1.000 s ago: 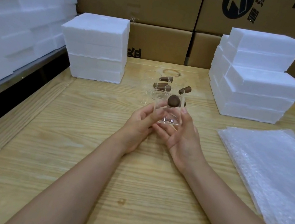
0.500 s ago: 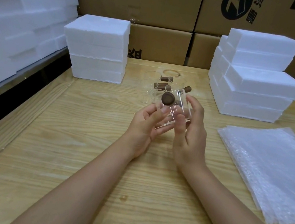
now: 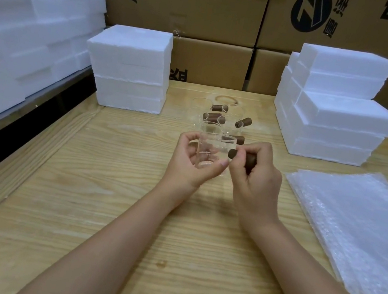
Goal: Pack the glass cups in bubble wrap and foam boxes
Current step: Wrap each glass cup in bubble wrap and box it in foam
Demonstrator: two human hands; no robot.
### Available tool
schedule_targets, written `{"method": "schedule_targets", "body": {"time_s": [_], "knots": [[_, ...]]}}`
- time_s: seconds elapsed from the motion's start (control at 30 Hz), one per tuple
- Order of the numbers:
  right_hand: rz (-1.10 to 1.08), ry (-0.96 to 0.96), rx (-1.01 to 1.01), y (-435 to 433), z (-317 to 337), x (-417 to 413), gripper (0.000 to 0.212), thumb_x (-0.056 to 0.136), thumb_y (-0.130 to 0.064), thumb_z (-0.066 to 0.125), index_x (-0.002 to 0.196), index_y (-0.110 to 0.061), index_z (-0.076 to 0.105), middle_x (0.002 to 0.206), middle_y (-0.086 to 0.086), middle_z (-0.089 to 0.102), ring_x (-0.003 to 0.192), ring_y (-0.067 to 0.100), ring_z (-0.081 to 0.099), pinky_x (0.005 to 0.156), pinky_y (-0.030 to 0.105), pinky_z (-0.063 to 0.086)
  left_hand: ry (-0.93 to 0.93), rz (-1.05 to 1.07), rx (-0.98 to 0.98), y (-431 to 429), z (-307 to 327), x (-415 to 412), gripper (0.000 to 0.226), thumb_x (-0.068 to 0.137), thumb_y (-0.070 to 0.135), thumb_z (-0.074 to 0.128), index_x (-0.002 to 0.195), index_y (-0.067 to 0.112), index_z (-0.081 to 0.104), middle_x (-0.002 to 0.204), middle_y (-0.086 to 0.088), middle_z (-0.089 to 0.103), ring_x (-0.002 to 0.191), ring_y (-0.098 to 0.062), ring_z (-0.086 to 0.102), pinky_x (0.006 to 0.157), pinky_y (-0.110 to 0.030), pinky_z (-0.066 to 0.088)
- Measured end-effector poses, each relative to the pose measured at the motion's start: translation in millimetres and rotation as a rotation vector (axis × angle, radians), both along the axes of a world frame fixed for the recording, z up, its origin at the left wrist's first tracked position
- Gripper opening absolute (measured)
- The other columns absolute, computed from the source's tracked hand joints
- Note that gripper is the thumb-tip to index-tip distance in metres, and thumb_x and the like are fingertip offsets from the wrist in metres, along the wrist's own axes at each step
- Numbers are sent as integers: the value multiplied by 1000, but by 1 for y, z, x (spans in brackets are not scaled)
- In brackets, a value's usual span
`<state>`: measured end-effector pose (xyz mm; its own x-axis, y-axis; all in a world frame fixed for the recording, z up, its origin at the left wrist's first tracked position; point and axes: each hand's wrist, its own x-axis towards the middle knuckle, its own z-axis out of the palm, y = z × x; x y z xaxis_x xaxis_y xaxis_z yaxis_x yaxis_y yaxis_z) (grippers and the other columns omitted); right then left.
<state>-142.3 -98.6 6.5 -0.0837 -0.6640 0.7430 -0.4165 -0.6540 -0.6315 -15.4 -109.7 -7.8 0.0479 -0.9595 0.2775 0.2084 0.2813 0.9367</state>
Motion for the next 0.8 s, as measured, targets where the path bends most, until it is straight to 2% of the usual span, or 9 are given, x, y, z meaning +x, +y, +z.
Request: {"method": "schedule_targets", "body": {"time_s": [0.13, 0.27, 0.37, 0.4, 0.43, 0.5, 0.6, 0.7, 0.8], "knots": [[-70, -133, 148, -5, 3, -1, 28, 95, -21, 36, 78, -9, 54, 59, -15, 52, 56, 5, 51, 50, 14, 35, -144, 166, -158, 3, -3, -9, 67, 59, 30, 83, 106, 31, 35, 107, 2, 52, 98, -10, 64, 84, -25, 53], [-63, -276, 445, -16, 0, -4, 41, 99, -22, 34, 62, -12, 48, 49, -11, 47, 47, 1, 41, 51, 20, 35, -361, 336, -368, 2, -7, -9, 70, 64, 23, 83, 108, 33, 29, 113, -4, 47, 105, -14, 61, 95, -30, 50], [-59, -305, 506, -18, -1, -6, 46, 100, -25, 34, 57, -12, 43, 51, -4, 56, 48, 5, 42, 52, 23, 36, -465, 362, -402, 2, -8, -8, 71, 64, 25, 83, 109, 32, 28, 112, -13, 49, 101, -18, 59, 95, -28, 49], [-70, -294, 490, -17, -1, -5, 45, 101, -26, 34, 58, -12, 40, 57, 6, 59, 52, 9, 43, 55, 26, 36, -469, 361, -389, 2, -8, -9, 71, 63, 27, 83, 108, 34, 28, 110, -10, 50, 99, -20, 60, 93, -26, 49], [-84, -279, 460, -16, -1, -5, 45, 101, -26, 34, 58, -14, 38, 62, 13, 60, 55, 12, 42, 57, 31, 35, -456, 358, -372, 3, -7, -9, 70, 63, 29, 83, 106, 35, 28, 107, -4, 51, 98, -21, 61, 90, -25, 50], [-108, -243, 379, -12, 1, -3, 43, 102, -25, 35, 59, -17, 36, 56, 4, 51, 54, 12, 41, 56, 35, 34, -401, 342, -323, 3, -6, -9, 69, 61, 34, 82, 104, 38, 28, 103, 10, 49, 95, -19, 64, 85, -25, 52], [-131, -188, 287, -7, 4, -1, 36, 102, -23, 36, 67, -18, 44, 58, -5, 54, 65, 17, 61, 60, 39, 45, -287, 271, -192, 5, -4, -10, 67, 58, 37, 83, 100, 37, 30, 102, 9, 50, 90, -16, 67, 77, -26, 54], [-128, -168, 190, -3, 5, 1, 25, 99, -20, 44, 75, -15, 46, 58, -13, 59, 58, 3, 56, 55, 25, 43, -156, 173, -82, 6, -2, -12, 60, 61, 27, 82, 99, 30, 35, 100, -2, 55, 76, -8, 67, 67, -21, 54], [-67, -145, 97, 3, 6, 5, 14, 92, -21, 54, 80, -16, 49, 53, -15, 50, 52, 1, 48, 52, 18, 37, -71, 82, 15, 4, -2, -9, 53, 74, 11, 81, 103, 21, 39, 100, -9, 59, 71, -13, 67, 64, -27, 58]]}}
